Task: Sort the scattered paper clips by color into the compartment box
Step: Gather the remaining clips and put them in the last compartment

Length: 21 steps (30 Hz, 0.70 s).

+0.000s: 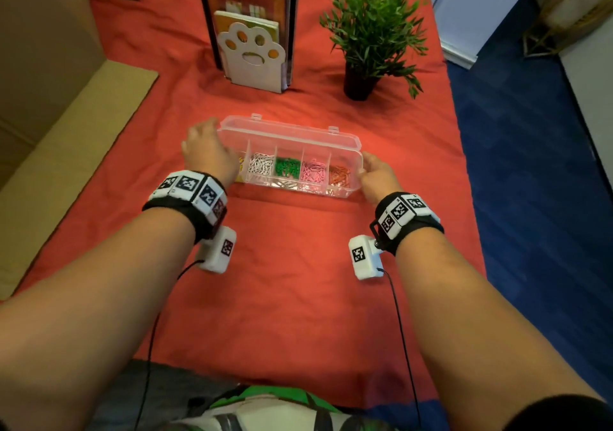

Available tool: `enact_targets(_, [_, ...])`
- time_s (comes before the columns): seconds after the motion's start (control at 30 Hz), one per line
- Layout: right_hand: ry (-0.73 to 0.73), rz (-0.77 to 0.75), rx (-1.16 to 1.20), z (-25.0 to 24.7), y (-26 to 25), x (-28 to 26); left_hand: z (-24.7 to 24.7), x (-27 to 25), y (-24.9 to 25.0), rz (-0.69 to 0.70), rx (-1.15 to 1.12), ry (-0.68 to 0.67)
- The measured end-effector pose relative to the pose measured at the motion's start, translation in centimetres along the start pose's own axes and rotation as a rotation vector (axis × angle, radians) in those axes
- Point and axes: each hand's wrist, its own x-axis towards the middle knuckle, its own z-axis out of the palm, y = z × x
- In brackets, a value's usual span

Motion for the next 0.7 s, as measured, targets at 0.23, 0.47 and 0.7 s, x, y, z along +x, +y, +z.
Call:
enact_targets(0.23, [-0.101, 0.03, 0.015, 1.3, -1.2, -1.2, -1.8, -0.2, -4.7, -0.208, -0.281, -0.112])
enact_targets(0.47, [-0.007, 0.104, 0.425, 2.2, -1.6, -1.2, -2.2, 0.2, -5.7, -0.289, -0.468, -0.184])
enact_targets(0.7, [0.023, 0.018, 0.485, 1.4, -2.0, -2.4, -2.8, 0.3, -5.3, -0.374, -0.559, -0.204])
